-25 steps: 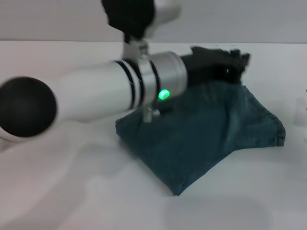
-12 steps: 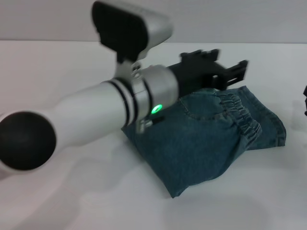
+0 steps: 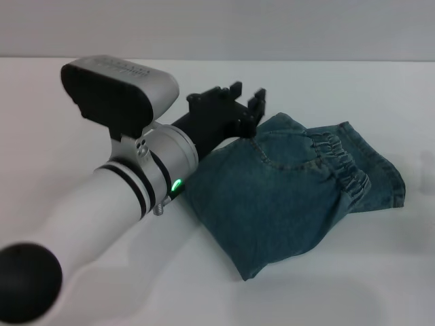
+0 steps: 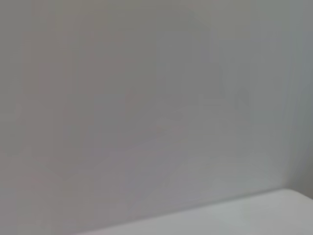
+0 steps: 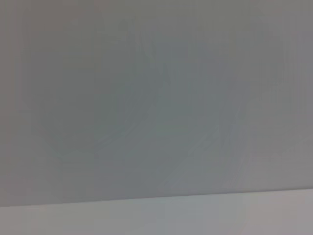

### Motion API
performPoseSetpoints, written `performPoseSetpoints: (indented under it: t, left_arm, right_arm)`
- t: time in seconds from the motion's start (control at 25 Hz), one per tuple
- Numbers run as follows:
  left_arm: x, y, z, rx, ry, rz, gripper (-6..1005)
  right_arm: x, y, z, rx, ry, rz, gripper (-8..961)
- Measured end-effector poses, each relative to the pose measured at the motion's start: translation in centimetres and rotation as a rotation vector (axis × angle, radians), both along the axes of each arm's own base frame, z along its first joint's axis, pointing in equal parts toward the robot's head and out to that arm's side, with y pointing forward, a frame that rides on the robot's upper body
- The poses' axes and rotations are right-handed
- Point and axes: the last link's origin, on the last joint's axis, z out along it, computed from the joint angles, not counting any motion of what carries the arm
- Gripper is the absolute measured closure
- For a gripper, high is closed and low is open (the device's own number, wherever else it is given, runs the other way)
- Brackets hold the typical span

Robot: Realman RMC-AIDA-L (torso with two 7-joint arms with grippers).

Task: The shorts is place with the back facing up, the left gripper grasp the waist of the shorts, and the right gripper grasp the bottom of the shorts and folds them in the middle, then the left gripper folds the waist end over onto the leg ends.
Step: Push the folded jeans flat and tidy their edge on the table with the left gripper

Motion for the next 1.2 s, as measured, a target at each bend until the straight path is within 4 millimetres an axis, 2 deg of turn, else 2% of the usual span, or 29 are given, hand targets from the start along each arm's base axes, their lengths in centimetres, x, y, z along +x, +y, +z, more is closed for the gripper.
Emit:
performPoseSetpoints:
  t: [0.04, 0.12, 0.16, 0.24, 0.36, 0.56, 0.68, 0.84, 0.92, 0.96, 1.08, 1.2]
  left_arm:
    - [-0.7, -0.3, -0.1, 0.047, -0.001, 0.017, 457]
    - [-0.7, -0.3, -0.1, 0.047, -0.001, 0.017, 520]
    - [-1.1, -1.0, -0.1, 0.203, -0.003, -0.005, 551]
    - [-0.9, -1.5, -0.3, 0.266, -0.008, -0.041, 611]
    - [-1.2, -2.2, -0.4, 0.329, -0.103, -0.056, 702]
    - [-3.0, -3.5, -0.3, 0.371, -0.323, -0.125, 1000]
    - [-3.6, -4.1, -0.5, 0.342, -0.367, -0.219, 998]
    - [-3.7, -4.1, -0.5, 0.326, -0.375, -0.23, 996]
    - [-5.6, -4.4, -2.3, 0.225, -0.294, -0.193, 994]
    - [-5.6, -4.4, -2.3, 0.225, -0.294, -0.193, 994]
    - [-6.6, -5.4, -4.2, 0.126, -0.212, -0.168, 992]
    - [-6.9, -5.7, -4.6, 0.101, -0.19, -0.161, 990]
  right_arm:
    - [0.0, 0.0, 0.0, -0.001, -0.004, 0.003, 954]
    - [-0.1, 0.0, -0.2, -0.005, -0.013, 0.009, 954]
    - [-0.1, 0.0, -0.2, -0.006, -0.017, 0.01, 954]
    - [-0.1, 0.0, -0.3, -0.008, -0.02, 0.011, 954]
    - [0.1, -0.1, -0.4, -0.012, -0.02, 0.007, 954]
    - [0.2, -0.4, -0.5, -0.015, -0.018, 0.004, 954]
    - [0.4, -0.6, -0.6, -0.019, -0.018, 0.002, 954]
    - [0.5, -1.4, -0.6, -0.005, -0.044, 0.03, 954]
    - [0.4, -1.9, -0.5, 0.022, -0.052, 0.054, 954]
    - [0.4, -2.1, -0.5, 0.036, -0.048, 0.06, 954]
    - [0.8, -2.6, -0.4, 0.057, -0.023, 0.063, 954]
    - [0.9, -2.8, -0.5, 0.053, -0.022, 0.058, 954]
